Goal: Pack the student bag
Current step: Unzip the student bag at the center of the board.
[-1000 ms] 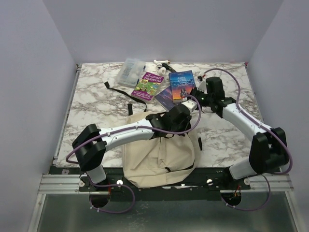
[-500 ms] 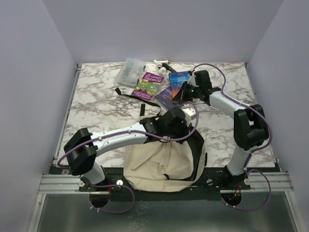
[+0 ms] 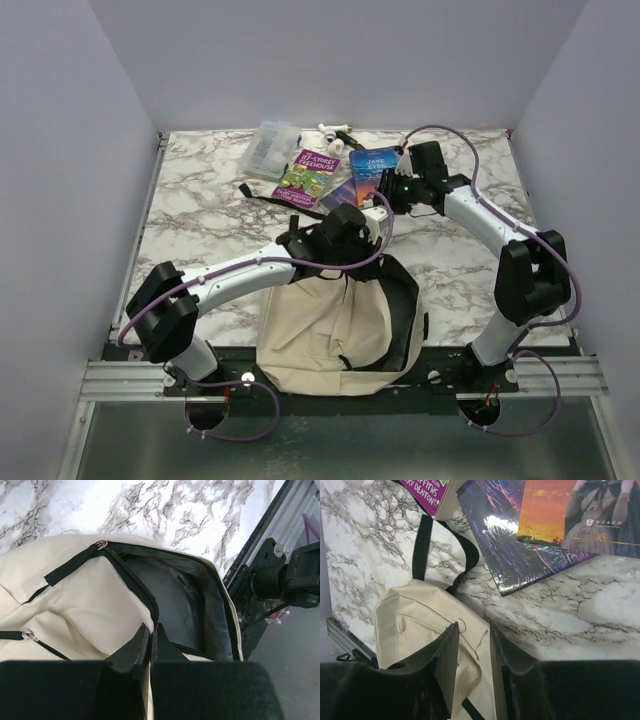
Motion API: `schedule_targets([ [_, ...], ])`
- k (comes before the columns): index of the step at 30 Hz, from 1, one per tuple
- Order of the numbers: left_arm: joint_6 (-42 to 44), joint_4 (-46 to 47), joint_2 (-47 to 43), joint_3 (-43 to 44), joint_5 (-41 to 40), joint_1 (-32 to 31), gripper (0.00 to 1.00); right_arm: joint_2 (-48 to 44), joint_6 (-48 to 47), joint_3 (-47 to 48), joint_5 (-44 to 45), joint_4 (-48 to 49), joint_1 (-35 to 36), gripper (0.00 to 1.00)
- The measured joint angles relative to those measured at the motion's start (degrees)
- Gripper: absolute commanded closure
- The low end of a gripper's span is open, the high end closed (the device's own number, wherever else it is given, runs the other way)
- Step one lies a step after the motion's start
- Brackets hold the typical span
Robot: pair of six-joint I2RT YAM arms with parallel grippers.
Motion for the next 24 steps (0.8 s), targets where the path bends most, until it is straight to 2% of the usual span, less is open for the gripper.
schedule_targets([
  [2,-0.4,0.1,-0.2,-0.1,1.5,0.5,0.77,-1.3,-1.3,0.9,0.9,-2.9,-0.1,0.46],
  [3,-0.9,0.3,-0.1,0.0,2.6,0.8,0.65,-2.7,-1.8,0.5,1.9,-4.1,-0.1,0.39],
  [6,-2.1,1.4,0.3,0.0,6.3,1.0,0.53,-9.0,-0.2,-3.5,4.4,-6.1,-0.1,0.26],
  [10,-3.9,3.9,0.6,0.0,10.5,1.1,0.53,-21.0,3.2,-12.0,5.8,-7.2,-0.1,0.22],
  [13,-4.2,5.3,0.5,-0.3,11.8,1.6,0.53,-26.3,4.4,-15.0,7.7,-8.9,0.0,0.16],
  [16,-4.6,6.1,-0.5,-1.9,12.0,2.9,0.43,-26.8,5.1,-15.3,11.6,-10.0,0.0,0.05],
  [18,-5.5,6.3,-1.9,-3.8,11.7,4.7,0.36,-26.8,5.6,-15.7,13.8,-9.8,-0.2,0.02],
  [19,-6.1,6.5,-3.1,-5.2,11.4,6.1,0.28,-26.8,5.9,-15.9,14.4,-9.5,-0.6,0.01],
  [20,-6.4,6.4,-4.0,-6.3,11.2,7.1,0.25,-26.6,6.3,-15.9,14.6,-9.0,-0.9,0.0],
  [24,-8.4,6.4,-9.0,-10.3,10.3,12.7,0.19,-24.4,8.9,-17.0,11.4,-1.7,-5.8,0.0],
])
